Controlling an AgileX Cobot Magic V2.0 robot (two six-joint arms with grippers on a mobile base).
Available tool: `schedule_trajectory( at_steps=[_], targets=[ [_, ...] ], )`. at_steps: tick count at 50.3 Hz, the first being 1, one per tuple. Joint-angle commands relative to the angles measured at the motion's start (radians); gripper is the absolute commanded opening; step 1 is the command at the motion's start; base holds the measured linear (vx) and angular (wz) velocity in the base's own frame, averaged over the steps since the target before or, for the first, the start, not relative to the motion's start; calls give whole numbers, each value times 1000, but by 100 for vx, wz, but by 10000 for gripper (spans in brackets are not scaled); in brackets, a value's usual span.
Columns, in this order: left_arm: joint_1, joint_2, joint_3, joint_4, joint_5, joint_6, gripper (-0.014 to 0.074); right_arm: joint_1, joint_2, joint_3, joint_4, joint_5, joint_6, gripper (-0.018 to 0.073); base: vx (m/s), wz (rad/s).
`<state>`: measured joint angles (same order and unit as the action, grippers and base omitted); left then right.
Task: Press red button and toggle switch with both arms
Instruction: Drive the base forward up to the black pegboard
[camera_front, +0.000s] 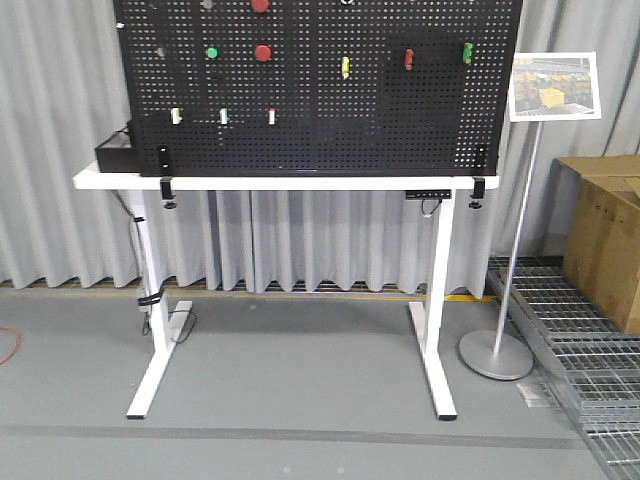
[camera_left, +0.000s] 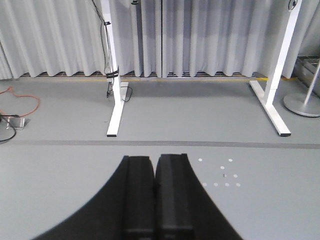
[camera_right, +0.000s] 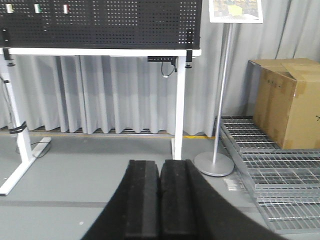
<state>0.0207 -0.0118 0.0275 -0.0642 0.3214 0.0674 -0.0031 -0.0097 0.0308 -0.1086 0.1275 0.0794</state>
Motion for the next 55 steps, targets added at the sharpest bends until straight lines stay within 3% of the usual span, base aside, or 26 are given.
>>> schedule_trajectory(
  at_steps=[1,55],
  targets=[
    [2,4,18,-9,-83,-5,2,0,-18,11,-5,-82,-1,-3,21,-13],
    [2,4,18,-9,-83,-5,2,0,-18,11,-5,-82,-1,-3,33,-3]
  ],
)
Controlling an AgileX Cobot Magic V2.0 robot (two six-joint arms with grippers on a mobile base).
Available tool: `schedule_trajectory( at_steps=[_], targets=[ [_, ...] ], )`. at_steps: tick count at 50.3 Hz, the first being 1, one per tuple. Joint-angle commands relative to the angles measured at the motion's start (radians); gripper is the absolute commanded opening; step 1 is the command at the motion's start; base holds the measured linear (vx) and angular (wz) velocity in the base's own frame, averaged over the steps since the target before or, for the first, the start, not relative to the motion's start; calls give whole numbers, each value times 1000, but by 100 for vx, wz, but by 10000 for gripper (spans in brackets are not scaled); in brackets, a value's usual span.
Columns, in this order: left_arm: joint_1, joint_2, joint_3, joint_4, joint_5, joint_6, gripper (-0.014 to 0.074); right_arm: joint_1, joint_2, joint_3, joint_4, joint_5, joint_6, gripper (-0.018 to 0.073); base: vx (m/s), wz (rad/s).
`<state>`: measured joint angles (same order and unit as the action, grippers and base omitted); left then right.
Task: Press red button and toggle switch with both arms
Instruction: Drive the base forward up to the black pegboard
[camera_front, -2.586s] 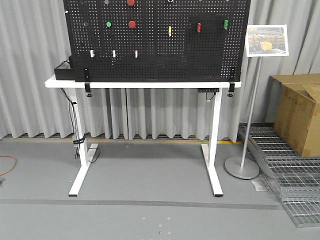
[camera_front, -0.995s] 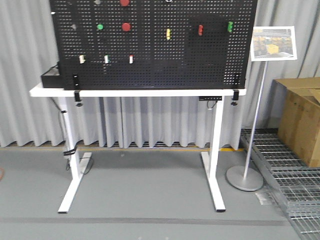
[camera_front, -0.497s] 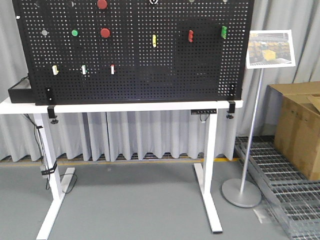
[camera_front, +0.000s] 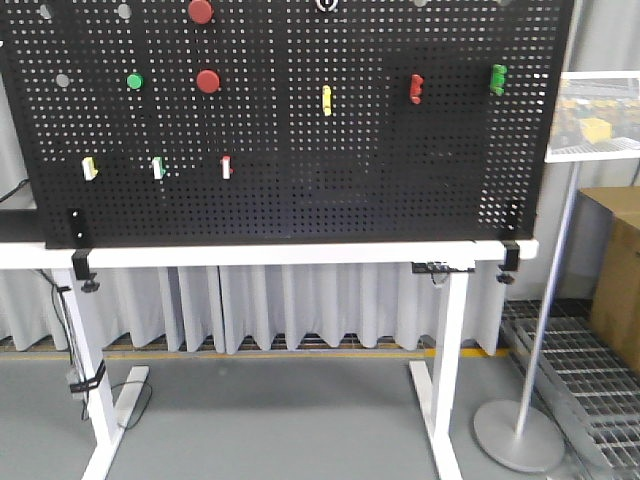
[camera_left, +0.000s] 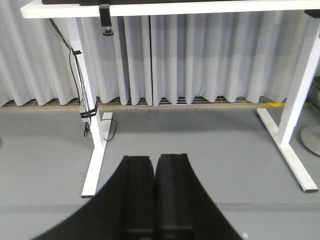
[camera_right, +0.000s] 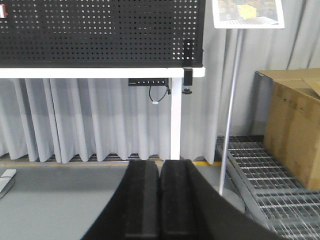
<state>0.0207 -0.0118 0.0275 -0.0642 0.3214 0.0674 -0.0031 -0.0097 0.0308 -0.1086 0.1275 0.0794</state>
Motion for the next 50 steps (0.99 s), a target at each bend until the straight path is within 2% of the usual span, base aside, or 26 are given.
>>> schedule_trajectory(
  at_steps=[1,50],
  targets=[
    [2,4,18,-9,-83,-5,2,0,-18,11,-5,-82,-1,-3,39,7],
    [2,4,18,-9,-83,-5,2,0,-18,11,-5,-82,-1,-3,40,2]
  ],
)
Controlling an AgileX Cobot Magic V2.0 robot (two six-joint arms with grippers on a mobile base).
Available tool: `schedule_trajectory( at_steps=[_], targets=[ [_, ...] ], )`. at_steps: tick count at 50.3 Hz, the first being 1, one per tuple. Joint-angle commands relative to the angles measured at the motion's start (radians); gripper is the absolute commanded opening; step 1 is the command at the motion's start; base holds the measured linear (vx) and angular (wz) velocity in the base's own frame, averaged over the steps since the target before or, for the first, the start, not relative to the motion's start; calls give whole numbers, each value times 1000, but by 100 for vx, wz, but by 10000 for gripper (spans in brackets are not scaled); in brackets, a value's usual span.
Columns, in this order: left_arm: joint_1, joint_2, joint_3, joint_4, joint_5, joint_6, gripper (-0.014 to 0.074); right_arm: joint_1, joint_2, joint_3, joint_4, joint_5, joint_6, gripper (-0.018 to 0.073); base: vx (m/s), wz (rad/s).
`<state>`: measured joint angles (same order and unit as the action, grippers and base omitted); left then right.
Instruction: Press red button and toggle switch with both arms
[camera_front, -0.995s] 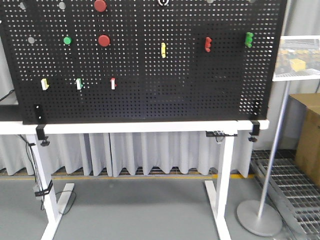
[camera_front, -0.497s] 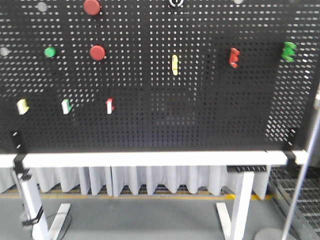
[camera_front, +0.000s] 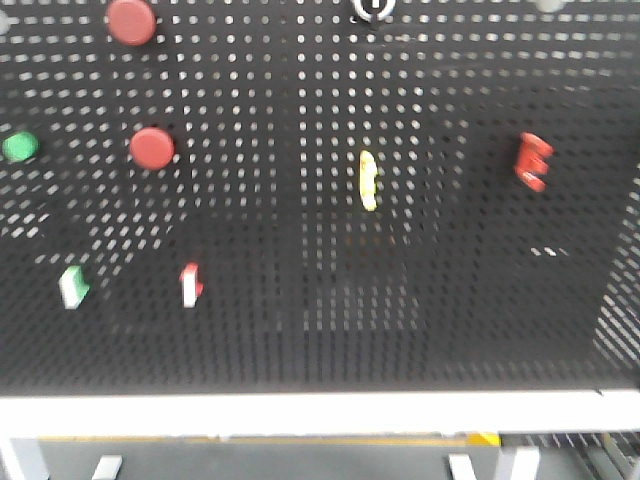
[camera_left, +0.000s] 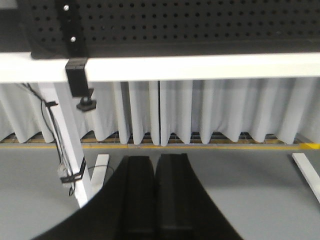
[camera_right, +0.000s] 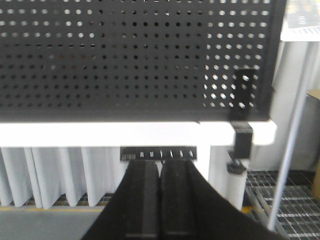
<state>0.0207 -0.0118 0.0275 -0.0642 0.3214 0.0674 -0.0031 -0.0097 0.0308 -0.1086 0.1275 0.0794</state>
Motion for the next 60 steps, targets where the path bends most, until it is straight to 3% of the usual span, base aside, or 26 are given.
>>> schedule_trajectory(
  at_steps=[1,56,60],
  targets=[
    [2,4,18,-9,-83,-5,2,0,-18,11,-5,-82,-1,-3,32,2],
    [2,4,18,-9,-83,-4,2,0,-18,11,-5,-82,-1,-3,9,1],
    [2,4,18,50,-100,39,2,0,-18,11,-5,-82,-1,-3,0,0]
  ],
)
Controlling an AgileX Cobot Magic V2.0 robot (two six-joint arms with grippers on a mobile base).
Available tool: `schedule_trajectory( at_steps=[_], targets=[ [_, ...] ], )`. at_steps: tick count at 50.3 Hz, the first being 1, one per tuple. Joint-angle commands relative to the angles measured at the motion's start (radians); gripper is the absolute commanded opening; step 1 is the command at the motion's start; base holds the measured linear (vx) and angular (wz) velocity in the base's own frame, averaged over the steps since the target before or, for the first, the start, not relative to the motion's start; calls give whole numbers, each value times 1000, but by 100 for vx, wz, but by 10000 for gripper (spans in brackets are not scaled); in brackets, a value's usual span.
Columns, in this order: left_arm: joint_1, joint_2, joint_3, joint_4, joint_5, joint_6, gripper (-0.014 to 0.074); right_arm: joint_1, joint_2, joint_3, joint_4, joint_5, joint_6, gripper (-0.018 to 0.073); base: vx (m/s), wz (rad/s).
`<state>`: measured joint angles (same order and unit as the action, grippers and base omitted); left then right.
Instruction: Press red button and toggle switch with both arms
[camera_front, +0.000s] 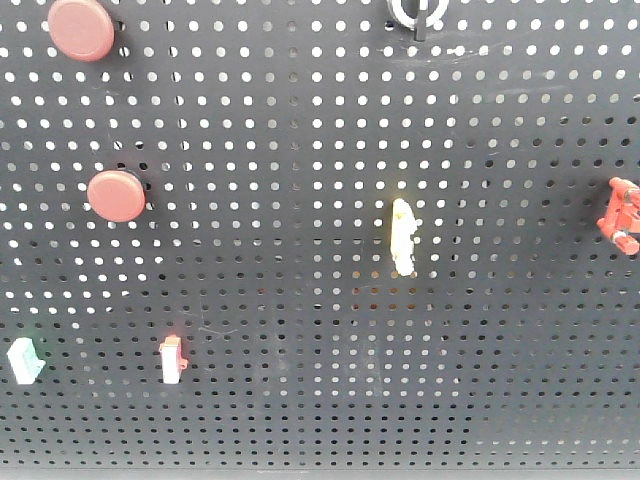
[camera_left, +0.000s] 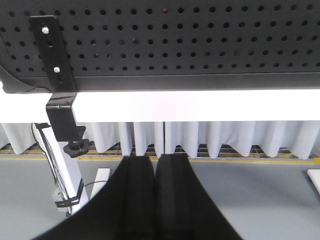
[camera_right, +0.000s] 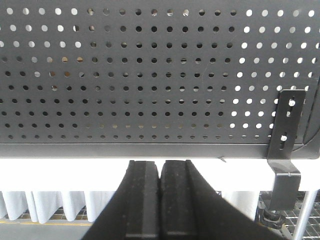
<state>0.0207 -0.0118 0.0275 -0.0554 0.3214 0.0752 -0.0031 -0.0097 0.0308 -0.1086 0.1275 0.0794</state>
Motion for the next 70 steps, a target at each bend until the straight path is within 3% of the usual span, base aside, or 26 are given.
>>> schedule_trajectory(
  at_steps=[1,7,17,23,29,34,41,46,62,70],
  targets=[
    [2,4,18,55,-104,46,2,0,-18,11,-5,-82,-1,-3,0,0],
    [2,4,18,112,-159,69,2,0,-18,11,-6,-82,-1,-3,0,0],
    [2,4,18,-19,-360,-64,2,0,-18,10,-13,-86,0,-3,0,0],
    [2,4,18,-18,-453,-67,2,0,-18,10,-14,-99,0,-3,0,0],
    [2,4,18,-18,-539,-75,2,0,-18,10,-14,-168,0,-3,0,0],
    [2,4,17,-18,-604,-143,2,0,-18,9,-14,-255,0,-3,0,0],
    [1,5,-16,-17,-686,-174,2,0,-15,-53,-15,-352,12,-3,0,0],
    [0,7,-116,-10,-669,-172,2,0,10,-175,-25,-332,9,-3,0,0],
    [-1,227,-711,275,-415,-170,2,0,306,-682,-35,-241,8,-3,0,0],
    [-1,380,-854,288,-357,-170,2,0,473,-829,-34,-241,7,-3,0,0]
  ],
)
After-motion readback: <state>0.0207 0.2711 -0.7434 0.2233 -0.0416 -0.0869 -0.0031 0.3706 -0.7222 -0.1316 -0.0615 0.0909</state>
